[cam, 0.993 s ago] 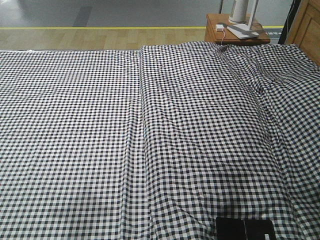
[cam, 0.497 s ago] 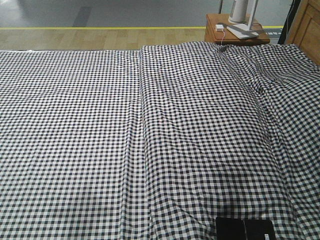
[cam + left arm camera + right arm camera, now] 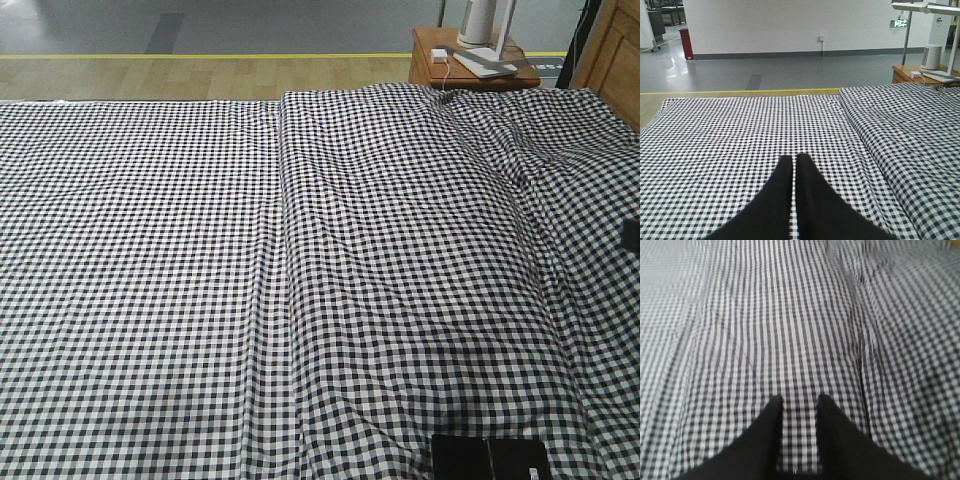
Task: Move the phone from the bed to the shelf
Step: 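Lower the open right gripper over the black phone on the sheet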
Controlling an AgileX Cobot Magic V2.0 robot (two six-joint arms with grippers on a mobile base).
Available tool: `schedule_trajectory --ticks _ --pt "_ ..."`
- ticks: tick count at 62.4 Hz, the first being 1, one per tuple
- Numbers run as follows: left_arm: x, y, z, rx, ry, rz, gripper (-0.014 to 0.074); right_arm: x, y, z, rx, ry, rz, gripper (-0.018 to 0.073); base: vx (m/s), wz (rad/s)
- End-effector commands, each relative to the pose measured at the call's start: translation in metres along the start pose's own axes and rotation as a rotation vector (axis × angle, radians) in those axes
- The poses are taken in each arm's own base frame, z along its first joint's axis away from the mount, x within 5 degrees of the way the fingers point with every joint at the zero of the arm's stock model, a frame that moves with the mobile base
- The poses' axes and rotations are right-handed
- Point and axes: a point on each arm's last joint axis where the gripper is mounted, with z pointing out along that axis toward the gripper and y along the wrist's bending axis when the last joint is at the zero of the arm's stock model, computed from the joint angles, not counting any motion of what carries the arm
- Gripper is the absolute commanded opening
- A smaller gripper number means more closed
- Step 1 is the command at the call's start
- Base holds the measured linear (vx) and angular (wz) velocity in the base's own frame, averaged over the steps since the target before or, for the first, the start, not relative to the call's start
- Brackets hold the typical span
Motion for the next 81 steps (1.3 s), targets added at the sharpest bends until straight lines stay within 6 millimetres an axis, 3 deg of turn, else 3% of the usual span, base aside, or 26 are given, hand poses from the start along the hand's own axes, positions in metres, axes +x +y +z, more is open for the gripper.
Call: schedule_trajectory --ticks 1,13,18,29,44,61,81 --pt "-0.014 0.002 -0.003 -0.010 -0.107 -0.014 0.0001 -0.011 -0.001 0.010 0.007 -0.018 -0.007 0.0337 0.00 0.00" --pt "-0.014 0.002 -0.003 -0.010 -0.107 -0.014 0.0001 -0.009 -0.001 0.026 0.007 0.029 0.000 0.0650 0.00 0.00" --pt "-0.014 0.002 -0.003 -0.010 -0.107 -0.014 0.0001 -0.009 -0.001 0.026 0.007 0.030 0.001 0.0725 0.00 0.00" --pt "-0.014 0.002 -0.003 -0.010 -0.107 -0.014 0.0001 -0.011 -0.006 0.019 0.032 0.104 0.065 0.0713 0.00 0.00" --pt "-0.014 0.002 -0.003 -0.010 -0.107 -0.014 0.0001 -0.018 -0.058 0.007 0.210 0.142 0.211 0.0662 0.00 0.00" --pt "-0.014 0.002 -0.003 -0.010 -0.107 -0.014 0.0001 0.012 -0.102 0.074 0.061 0.403 0.376 0.0642 0.00 0.00" --pt "-0.014 0.002 -0.003 -0.010 -0.107 -0.014 0.0001 0.062 -0.131 0.153 -0.149 0.585 0.389 0.0633 0.00 0.00"
